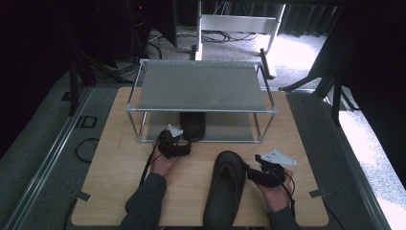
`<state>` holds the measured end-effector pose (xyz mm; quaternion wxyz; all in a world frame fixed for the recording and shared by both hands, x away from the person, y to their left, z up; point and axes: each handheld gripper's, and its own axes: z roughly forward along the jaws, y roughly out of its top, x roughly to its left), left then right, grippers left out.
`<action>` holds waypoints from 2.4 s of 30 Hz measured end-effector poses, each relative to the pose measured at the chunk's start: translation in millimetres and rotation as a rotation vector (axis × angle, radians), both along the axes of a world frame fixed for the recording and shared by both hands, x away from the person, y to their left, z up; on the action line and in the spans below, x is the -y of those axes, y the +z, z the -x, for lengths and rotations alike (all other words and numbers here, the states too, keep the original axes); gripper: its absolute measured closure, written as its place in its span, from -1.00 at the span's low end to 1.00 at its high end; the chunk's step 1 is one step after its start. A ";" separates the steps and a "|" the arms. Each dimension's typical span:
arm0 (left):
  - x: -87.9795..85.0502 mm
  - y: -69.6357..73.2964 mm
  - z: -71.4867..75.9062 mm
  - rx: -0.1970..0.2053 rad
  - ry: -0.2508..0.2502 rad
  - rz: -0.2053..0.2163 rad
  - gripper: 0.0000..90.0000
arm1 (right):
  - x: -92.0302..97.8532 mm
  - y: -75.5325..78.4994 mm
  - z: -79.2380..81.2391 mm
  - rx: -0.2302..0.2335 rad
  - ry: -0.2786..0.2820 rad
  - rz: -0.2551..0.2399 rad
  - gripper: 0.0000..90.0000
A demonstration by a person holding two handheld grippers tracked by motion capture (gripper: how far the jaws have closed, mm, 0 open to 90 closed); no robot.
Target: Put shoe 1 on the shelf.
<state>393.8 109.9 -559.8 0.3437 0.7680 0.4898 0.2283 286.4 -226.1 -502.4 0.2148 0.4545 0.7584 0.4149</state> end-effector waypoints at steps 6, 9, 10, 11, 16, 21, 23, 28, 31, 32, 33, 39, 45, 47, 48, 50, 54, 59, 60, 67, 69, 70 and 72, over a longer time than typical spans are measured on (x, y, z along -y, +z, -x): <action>0.0 0.0 0.0 0.000 0.000 0.001 -0.50 | -14.4 4.9 20.7 -0.007 0.071 -0.033 -0.14; 0.0 0.0 0.0 0.000 0.000 0.001 -0.50 | -21.3 4.0 29.2 -0.017 0.102 -0.046 -0.14; 0.0 0.0 0.0 0.000 0.000 0.001 -0.50 | -21.3 4.0 29.2 -0.017 0.102 -0.046 -0.14; 0.0 0.0 0.1 0.000 0.000 0.001 -0.50 | -29.0 0.1 34.0 -0.030 0.126 -0.039 -0.14; -0.1 -0.1 0.1 0.000 0.000 0.002 -0.50 | -34.8 -6.7 34.9 -0.050 0.140 -0.025 -0.14; -0.3 -0.2 0.2 0.001 0.000 0.002 -0.50 | -39.0 -17.3 31.4 -0.091 0.145 -0.014 -0.13; -0.2 -0.1 0.4 0.001 0.001 0.000 -0.50 | -39.8 -19.2 31.1 -0.096 0.139 -0.011 -0.08; -0.4 -0.1 0.4 0.001 0.001 0.001 -0.50 | -39.6 -23.1 29.1 -0.109 0.127 0.000 0.01; -0.6 -0.1 0.5 0.001 0.000 0.003 -0.50 | -40.3 -25.5 26.3 -0.127 0.124 0.006 0.10; -0.6 -0.1 0.5 0.001 0.001 0.003 -0.50 | -40.3 -25.2 26.0 -0.128 0.123 0.011 0.14; -0.6 -0.1 0.5 0.001 0.001 0.002 -0.50 | -39.8 -25.1 25.1 -0.127 0.123 0.014 0.17; -0.7 -0.1 0.7 0.001 0.001 0.003 -0.50 | -42.1 -24.5 19.1 -0.129 0.138 0.020 0.32; -1.1 0.0 1.0 0.002 0.002 0.006 -0.50 | -49.2 -24.1 11.0 -0.121 0.162 0.037 0.45; -1.3 0.0 1.1 0.003 0.003 0.008 -0.50 | -51.5 -25.6 7.0 -0.128 0.147 0.052 0.41; -1.4 -0.1 1.1 0.003 0.003 0.010 -0.50 | -51.3 -26.2 6.2 -0.134 0.149 0.044 0.50; -1.4 0.0 1.1 0.003 0.003 0.009 -0.50 | -51.3 -26.2 6.2 -0.131 0.149 0.039 0.53; -1.4 0.0 1.1 0.003 0.004 0.009 -0.50 | -52.5 -23.6 3.9 -0.109 0.139 0.056 0.55; -1.5 0.0 1.1 0.002 0.003 0.009 -0.50 | -50.0 -18.8 -1.8 -0.090 0.121 0.047 0.55; -1.5 0.0 1.1 0.002 0.003 0.009 -0.50 | -50.0 -18.8 -1.8 -0.090 0.121 0.047 0.55; -1.7 0.0 1.0 0.002 0.003 0.009 -0.50 | -51.3 -2.2 -21.0 -0.028 0.105 0.043 0.55; -1.7 0.0 1.0 0.002 0.003 0.010 -0.50 | -53.0 2.8 -26.7 -0.013 0.104 0.041 0.55; -1.8 0.0 1.0 0.002 0.003 0.010 -0.50 | -53.0 2.8 -26.7 -0.013 0.104 0.041 0.55; -1.8 0.0 1.0 0.002 0.003 0.010 -0.50 | -54.0 6.5 -30.7 -0.001 0.101 0.040 0.55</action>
